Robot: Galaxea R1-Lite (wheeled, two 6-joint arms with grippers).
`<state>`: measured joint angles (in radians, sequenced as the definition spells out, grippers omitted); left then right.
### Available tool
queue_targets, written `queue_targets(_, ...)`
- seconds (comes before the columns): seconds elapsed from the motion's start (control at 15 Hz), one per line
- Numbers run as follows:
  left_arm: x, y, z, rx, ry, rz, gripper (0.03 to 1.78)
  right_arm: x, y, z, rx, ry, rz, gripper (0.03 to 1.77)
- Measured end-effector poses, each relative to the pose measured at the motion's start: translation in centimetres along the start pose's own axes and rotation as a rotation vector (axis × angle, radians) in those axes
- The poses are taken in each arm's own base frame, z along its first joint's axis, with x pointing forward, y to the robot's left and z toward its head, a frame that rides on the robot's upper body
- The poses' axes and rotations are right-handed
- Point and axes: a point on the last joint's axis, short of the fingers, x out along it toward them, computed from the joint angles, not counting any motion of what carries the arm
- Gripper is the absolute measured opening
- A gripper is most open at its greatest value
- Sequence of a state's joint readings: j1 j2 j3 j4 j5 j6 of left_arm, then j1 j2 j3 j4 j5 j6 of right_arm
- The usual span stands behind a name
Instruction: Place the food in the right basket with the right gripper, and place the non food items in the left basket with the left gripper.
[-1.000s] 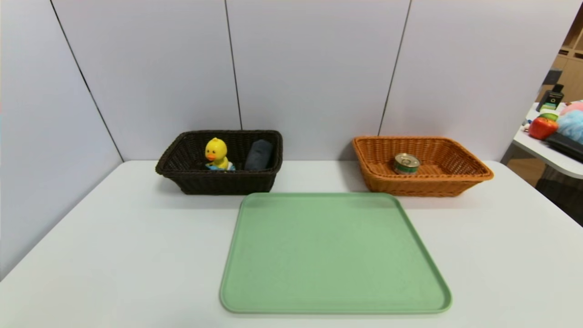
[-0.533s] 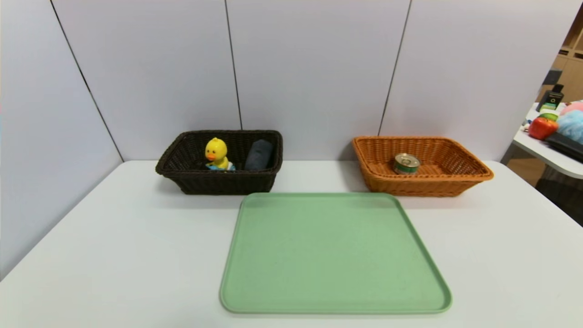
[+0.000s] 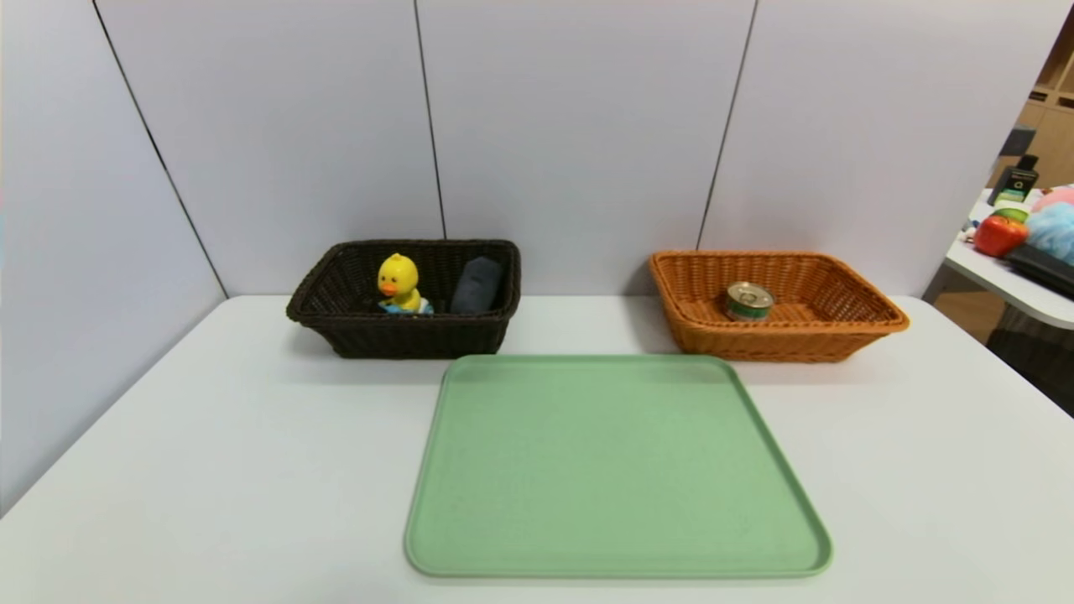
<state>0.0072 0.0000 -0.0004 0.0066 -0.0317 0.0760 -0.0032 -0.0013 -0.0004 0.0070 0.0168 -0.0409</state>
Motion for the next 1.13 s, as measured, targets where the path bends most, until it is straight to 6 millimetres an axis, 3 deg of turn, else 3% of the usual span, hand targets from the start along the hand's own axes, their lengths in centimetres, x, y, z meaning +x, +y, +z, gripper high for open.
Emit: queue_targets(1.13,0.0,0.0,-0.02,-0.016,0.001,0.003,1.69,0.0,-0.04,0.05,0.04,-0.005,-0.019,1.69)
